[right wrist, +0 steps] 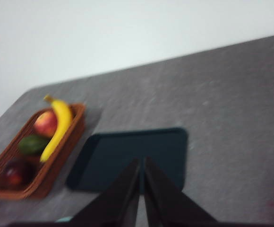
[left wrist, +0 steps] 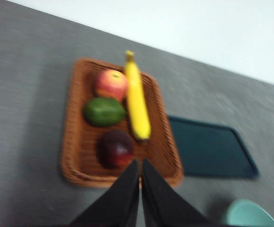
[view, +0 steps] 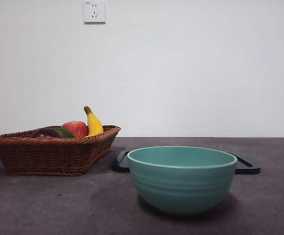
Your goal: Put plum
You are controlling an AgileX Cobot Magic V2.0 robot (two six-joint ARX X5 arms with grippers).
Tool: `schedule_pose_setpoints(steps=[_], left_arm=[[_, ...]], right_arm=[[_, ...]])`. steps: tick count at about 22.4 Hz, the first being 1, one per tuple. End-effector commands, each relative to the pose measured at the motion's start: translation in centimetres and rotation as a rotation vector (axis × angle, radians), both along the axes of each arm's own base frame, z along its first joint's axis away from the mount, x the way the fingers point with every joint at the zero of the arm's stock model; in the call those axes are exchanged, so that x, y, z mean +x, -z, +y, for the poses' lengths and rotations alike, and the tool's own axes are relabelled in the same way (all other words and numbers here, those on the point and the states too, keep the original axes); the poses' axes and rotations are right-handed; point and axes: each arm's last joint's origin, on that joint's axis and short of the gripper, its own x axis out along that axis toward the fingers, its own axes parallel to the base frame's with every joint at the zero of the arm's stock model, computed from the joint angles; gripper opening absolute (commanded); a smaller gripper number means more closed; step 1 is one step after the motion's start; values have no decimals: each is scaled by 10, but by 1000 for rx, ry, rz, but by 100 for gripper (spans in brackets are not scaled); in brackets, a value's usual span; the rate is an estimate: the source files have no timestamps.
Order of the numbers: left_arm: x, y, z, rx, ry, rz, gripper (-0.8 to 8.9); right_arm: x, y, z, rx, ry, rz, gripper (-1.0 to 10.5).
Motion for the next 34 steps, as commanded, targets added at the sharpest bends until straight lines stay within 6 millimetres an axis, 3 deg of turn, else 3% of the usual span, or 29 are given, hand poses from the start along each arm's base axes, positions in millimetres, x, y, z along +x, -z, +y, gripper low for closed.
schedule_pose_setpoints(steps=[1, 6, 12, 18, 24, 27, 31, 34], left_arm=[[4, -16, -4, 21, 101, 10, 9], [13, -34, -11, 41, 240, 103, 9], [13, -52, -20, 96, 394, 199, 9], [6, -50, -25, 109, 538, 258, 9], [6, -51, -25, 114, 539, 245, 13], [6, -51, -25, 119, 532, 246, 106], [6, -51, -25, 121, 529, 247, 398], [7, -51, -25, 127, 520, 247, 479]], right_arm=[[5, -16, 2, -49, -70, 13, 6], [15, -32, 11, -75, -219, 118, 6], [17, -37, 28, -129, -426, 225, 6], [11, -28, 44, -190, -611, 330, 6], [10, -28, 46, -197, -635, 326, 7], [10, -28, 46, -197, -635, 326, 58], [10, -28, 46, -195, -632, 329, 349], [10, -28, 46, -196, -630, 329, 414]])
